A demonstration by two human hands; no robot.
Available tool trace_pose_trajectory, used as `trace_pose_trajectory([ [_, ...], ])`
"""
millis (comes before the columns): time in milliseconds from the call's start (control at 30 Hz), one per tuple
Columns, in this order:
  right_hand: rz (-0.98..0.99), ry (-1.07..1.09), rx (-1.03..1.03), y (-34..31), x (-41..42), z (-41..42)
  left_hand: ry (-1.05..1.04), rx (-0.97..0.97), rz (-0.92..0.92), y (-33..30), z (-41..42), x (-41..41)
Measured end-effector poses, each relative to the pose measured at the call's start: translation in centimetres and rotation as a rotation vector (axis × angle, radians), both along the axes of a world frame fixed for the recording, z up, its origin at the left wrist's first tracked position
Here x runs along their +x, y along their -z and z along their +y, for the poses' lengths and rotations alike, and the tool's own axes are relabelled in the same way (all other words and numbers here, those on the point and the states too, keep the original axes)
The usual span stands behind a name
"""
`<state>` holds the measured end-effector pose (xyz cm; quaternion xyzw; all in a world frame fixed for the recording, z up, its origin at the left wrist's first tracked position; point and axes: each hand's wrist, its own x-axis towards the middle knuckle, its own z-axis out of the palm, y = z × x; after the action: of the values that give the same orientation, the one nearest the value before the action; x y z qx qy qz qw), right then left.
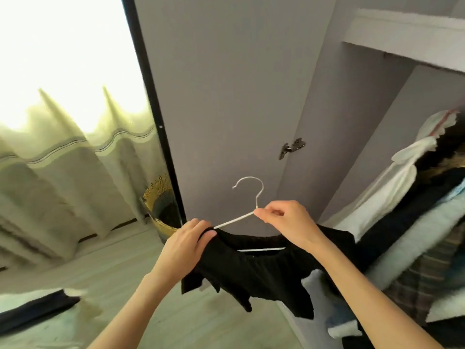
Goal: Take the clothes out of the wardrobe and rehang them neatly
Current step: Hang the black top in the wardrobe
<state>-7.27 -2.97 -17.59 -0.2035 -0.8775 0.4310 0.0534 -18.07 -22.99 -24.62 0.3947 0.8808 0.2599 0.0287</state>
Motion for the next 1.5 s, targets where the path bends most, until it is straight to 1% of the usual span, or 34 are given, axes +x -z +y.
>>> trace_pose_trajectory([
  [100, 0.043, -0.134, -0.047, 0.4, -2.9, -4.3, -0.181, 0.088, -0.007, 0.4, -5.6, 0.9],
  [233, 0.098, -0.344, -0.037, 0.7, -6.3, -10.9, -0.462, 0.228, -0.021, 0.4, -12.9, 2.7],
  [433, 0.118, -0.7, -0.066, 2.4, -9.9, -20.0, -0.83, 0.321, 0.043, 0.8, -21.4, 7.5],
  [533, 0.163, -0.888, 0.043, 3.4, -11.3, -24.0, -1.067, 0.364, 0.054, 1.0, -24.2, 10.4],
  [700, 0.371, -1.099, 0.26, 4.4, -12.5, -29.1, -1.496, 0.433, 0.087, 1.1, -26.4, 16.0],
  [800, 0.462, -1.194, 0.285, 5.5, -12.7, -31.5, -1.683, 0.455, 0.112, 1.0, -26.1, 19.6],
  [867, 0.503, -1.243, 0.286, 6.1, -12.2, -33.2, -1.78, 0.45, 0.13, 0.9, -25.6, 21.9],
  [933, 0.575, -1.302, 0.341, 6.6, -11.2, -35.1, -1.876, 0.442, 0.165, 0.8, -25.4, 24.1],
  [1000, 0.6, -1.396, 0.341, 6.7, -9.7, -37.2, -1.988, 0.424, 0.205, 0.7, -25.4, 26.3],
  [1100, 0.65, -1.507, 0.258, 5.9, -6.8, -40.6, -2.14, 0.353, 0.314, 0.0, -25.9, 29.8],
  [1233, 0.686, -1.573, 0.092, 4.1, -2.0, -45.2, -2.341, 0.301, 0.427, -1.8, -28.1, 34.3],
  [1367, 0.702, -1.584, 0.024, 2.6, 1.5, -49.4, -2.404, 0.239, 0.531, -3.8, -31.5, 37.7],
  [1500, 0.732, -1.559, -0.002, 1.7, 3.2, -53.9, -2.37, 0.196, 0.609, -5.1, -35.9, 39.1],
])
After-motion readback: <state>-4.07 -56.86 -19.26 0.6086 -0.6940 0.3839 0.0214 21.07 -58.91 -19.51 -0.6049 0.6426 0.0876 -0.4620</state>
